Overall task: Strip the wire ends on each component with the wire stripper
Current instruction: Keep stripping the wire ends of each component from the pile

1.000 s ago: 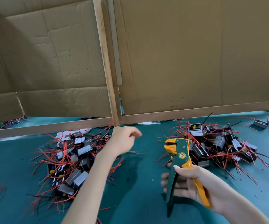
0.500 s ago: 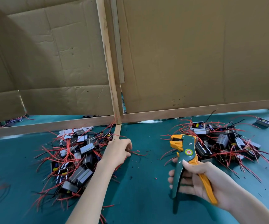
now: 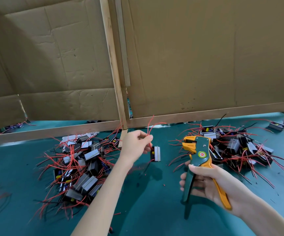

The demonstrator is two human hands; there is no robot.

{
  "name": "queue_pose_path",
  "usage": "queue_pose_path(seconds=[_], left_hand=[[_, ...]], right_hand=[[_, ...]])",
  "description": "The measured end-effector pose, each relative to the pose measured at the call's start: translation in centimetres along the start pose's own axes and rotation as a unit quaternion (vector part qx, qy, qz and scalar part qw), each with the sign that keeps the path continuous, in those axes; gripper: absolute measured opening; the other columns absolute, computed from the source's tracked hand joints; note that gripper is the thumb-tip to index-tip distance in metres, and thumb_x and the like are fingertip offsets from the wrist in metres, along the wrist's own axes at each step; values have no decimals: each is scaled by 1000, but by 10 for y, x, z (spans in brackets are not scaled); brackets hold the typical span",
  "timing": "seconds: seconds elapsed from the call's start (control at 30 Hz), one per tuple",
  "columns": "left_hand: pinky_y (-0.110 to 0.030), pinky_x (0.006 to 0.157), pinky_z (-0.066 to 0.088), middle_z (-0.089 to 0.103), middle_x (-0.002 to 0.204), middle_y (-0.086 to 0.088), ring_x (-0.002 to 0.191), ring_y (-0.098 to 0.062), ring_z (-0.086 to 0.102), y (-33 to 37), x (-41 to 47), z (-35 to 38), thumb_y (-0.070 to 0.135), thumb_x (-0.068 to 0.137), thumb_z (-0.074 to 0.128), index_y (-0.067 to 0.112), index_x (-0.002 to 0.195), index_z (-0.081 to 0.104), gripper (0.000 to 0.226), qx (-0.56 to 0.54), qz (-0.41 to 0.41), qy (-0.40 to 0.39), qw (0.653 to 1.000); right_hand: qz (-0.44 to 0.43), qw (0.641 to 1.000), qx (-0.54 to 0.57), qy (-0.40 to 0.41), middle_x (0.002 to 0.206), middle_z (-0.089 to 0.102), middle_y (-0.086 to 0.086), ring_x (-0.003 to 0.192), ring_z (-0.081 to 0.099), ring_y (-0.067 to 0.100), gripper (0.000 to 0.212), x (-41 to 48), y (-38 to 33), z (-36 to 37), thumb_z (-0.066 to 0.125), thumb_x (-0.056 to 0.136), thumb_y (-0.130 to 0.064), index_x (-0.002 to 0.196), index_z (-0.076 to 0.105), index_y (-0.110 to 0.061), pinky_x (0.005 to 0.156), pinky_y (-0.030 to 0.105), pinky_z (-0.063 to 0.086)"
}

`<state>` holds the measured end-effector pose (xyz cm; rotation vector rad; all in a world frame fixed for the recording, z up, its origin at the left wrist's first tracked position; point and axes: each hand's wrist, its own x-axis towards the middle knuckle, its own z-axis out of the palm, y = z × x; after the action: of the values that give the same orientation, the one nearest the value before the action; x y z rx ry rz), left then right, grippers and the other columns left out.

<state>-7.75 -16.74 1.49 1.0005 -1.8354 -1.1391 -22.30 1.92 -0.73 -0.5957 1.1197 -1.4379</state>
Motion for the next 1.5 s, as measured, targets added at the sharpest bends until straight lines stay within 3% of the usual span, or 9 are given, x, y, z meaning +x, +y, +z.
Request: queue_pose_path(seconds=[0.13,0.27,0.4,0.5,0.7,0.9,1.1,1.2,1.5], left_hand=[[-31,58,59,64,78,-17,56,-22,65,-9,-5,15,1,91,57,-1,106,51,16,-58,-116,-18,991],[-31,72,55,57,109,-9,73,-16,62,-16,-2,10,-10,90,45,5,126,46,38,76,-61,-81,992],[-27,75,44,55,115,1,96,-15,56,-14,-3,-3,-22,71,34,24,107,65,65,292,83,-186,935],[-28,77,51,66,103,-1,87,-17,61,-18,-3,-7,-20,72,41,28,93,73,62,315,87,-228,917],[-23,70,49,66,85,6,65,-9,56,-20,-8,-3,5,74,79,19,90,78,22,214,108,-233,942],[-17,71,46,69,75,2,66,-3,57,-21,-15,17,16,81,75,13,77,74,6,92,104,-172,975],[-20,67,54,73,78,-6,74,-13,70,-7,-16,19,-2,92,58,9,88,56,12,-139,75,-134,978],[-18,70,51,69,70,2,69,-10,67,-1,-15,16,0,92,57,13,86,59,15,-128,105,-112,980],[-11,56,38,57,59,12,55,-3,46,26,-22,2,22,90,66,22,78,71,13,-72,125,-123,982]], right_hand=[[-4,1000,0,1,90,67,31,76,69,41,33,0,0,-1,69,72,-9,101,58,-1,64,44,60],[-10,1000,6,2,89,67,31,75,69,41,39,1,0,-3,71,68,-9,104,58,-1,63,44,59],[-14,1000,12,4,89,67,30,75,69,40,39,2,-1,-4,71,68,-10,103,58,-2,64,44,59],[-11,1000,10,3,90,67,30,75,69,40,38,2,-1,-3,71,69,-10,104,57,-2,63,43,59],[-9,1000,8,4,91,67,31,75,69,40,36,1,-1,-3,70,70,-10,103,57,-2,62,43,59],[-20,1000,4,-2,90,67,31,76,69,41,38,1,-1,-2,72,67,-10,102,60,0,64,44,59],[-55,997,22,-45,87,63,33,83,66,48,29,-1,3,1,68,73,2,100,59,7,74,51,57],[-57,996,20,-58,90,63,34,92,65,53,31,-3,4,2,65,76,3,106,56,7,76,54,57],[-57,994,-43,-86,99,66,36,75,67,43,49,-8,5,6,78,72,-1,113,53,2,68,47,57]])
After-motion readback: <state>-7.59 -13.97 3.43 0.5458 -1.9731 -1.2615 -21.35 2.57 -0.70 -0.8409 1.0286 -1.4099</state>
